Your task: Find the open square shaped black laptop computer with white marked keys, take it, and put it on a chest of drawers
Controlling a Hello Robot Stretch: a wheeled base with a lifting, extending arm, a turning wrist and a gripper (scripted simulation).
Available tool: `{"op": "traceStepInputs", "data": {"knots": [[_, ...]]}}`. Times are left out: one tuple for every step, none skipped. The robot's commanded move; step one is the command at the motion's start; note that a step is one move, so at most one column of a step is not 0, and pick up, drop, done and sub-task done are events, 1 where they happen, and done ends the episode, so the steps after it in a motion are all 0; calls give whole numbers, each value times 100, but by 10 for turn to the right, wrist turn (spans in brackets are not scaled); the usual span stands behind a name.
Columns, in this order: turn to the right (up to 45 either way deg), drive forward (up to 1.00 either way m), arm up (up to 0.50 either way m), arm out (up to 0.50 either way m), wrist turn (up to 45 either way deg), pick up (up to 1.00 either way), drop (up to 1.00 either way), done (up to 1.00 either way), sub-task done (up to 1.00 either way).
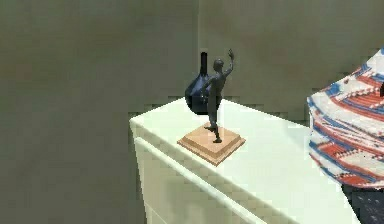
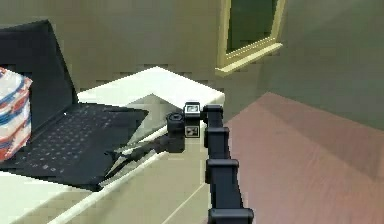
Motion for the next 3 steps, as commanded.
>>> {"op": "traceStepInputs", "data": {"knots": [[0, 0, 0, 0, 0, 0, 100, 0, 0], [0, 0, 10, 0, 0, 0, 0, 0, 0], [0, 0, 0, -8, 0, 0, 0, 0, 0]]}}
